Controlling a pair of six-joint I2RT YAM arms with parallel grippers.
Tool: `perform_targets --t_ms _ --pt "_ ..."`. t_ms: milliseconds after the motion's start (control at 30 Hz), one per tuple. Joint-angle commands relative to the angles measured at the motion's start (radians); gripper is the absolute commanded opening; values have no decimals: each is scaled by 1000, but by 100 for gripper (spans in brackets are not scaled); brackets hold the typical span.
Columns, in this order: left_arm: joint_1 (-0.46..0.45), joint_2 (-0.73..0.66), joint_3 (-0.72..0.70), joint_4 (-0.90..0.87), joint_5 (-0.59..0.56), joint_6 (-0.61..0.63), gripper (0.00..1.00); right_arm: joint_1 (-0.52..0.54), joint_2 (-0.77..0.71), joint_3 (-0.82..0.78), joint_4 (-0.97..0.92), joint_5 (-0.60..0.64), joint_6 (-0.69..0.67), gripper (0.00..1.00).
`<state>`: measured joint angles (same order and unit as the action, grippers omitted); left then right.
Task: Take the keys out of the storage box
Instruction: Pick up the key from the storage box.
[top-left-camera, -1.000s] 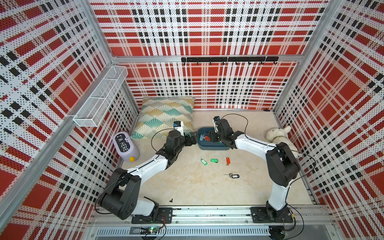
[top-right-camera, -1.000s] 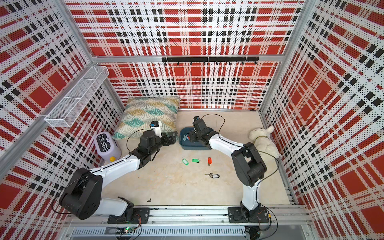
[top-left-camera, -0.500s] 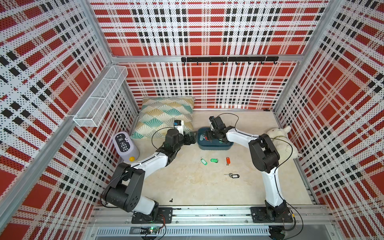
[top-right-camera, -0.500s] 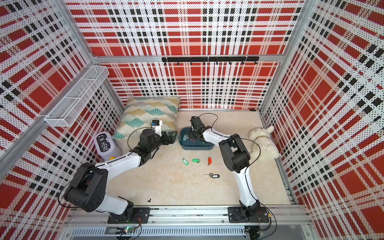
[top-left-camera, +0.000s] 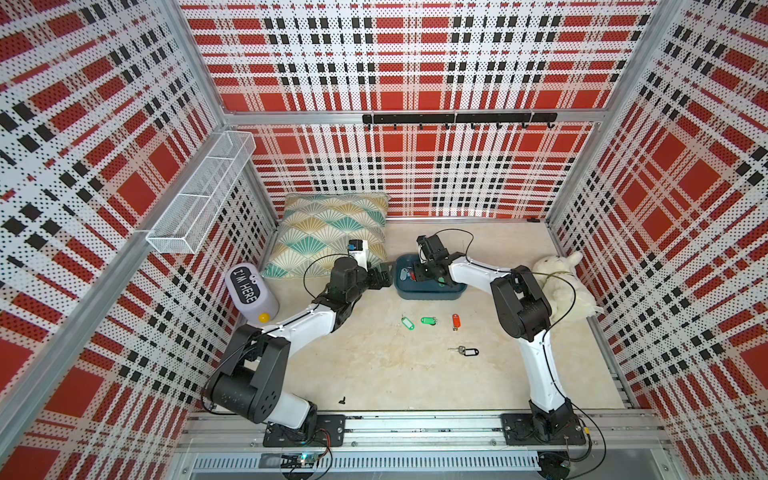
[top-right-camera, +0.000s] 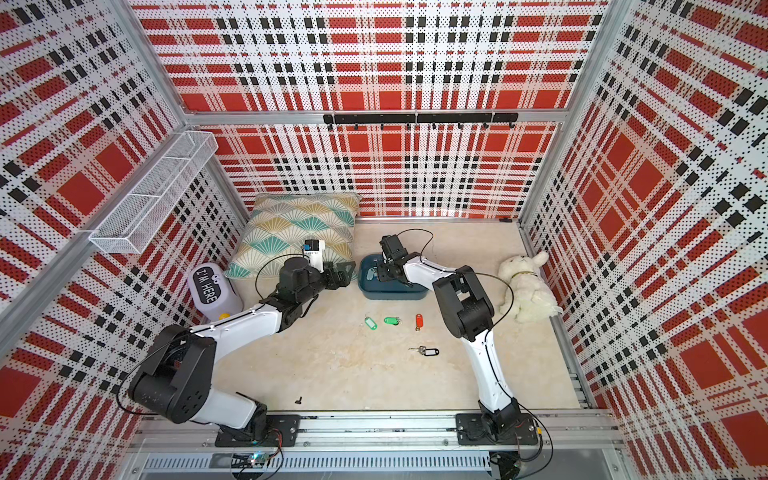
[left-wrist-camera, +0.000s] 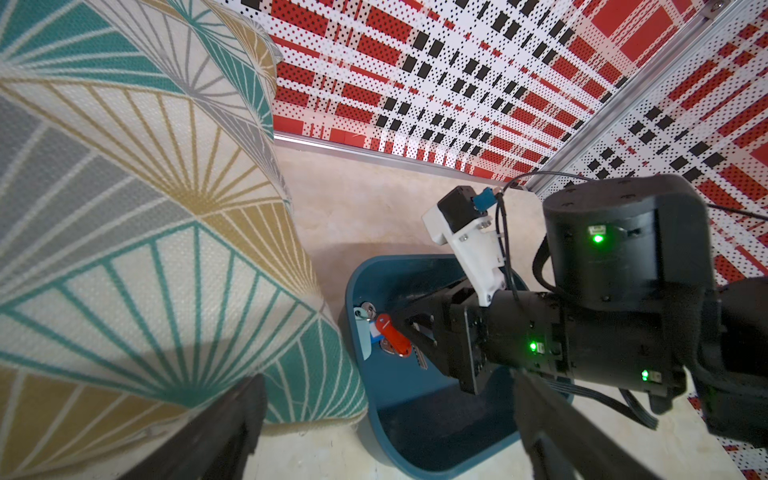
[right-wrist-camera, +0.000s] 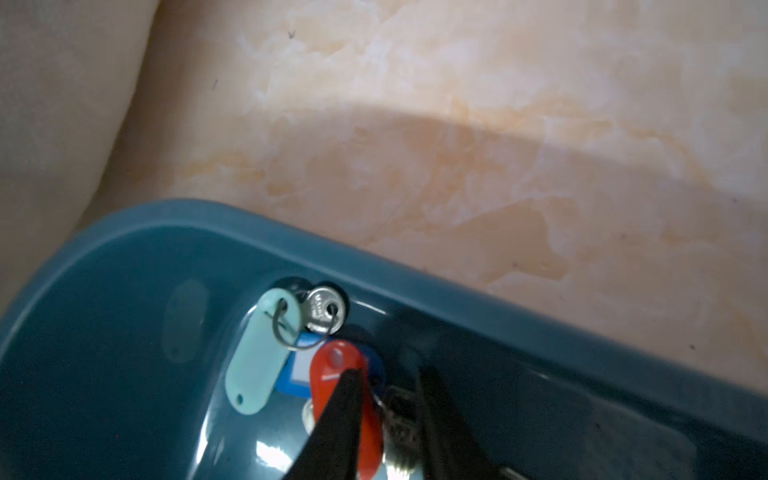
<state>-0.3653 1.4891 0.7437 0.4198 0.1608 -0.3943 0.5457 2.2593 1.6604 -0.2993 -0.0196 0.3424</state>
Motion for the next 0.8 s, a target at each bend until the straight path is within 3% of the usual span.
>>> perform_targets --t_ms 0,233,767 --pt "9 -4 11 31 3 15 99 -1 24 32 -27 -25 -14 18" --pt "14 -16 6 27 2 15 99 -1 -37 24 -41 -22 -25 0" --pt "-10 -58 -1 22 7 2 99 -1 -361 -139 -8 -17 -33 0"
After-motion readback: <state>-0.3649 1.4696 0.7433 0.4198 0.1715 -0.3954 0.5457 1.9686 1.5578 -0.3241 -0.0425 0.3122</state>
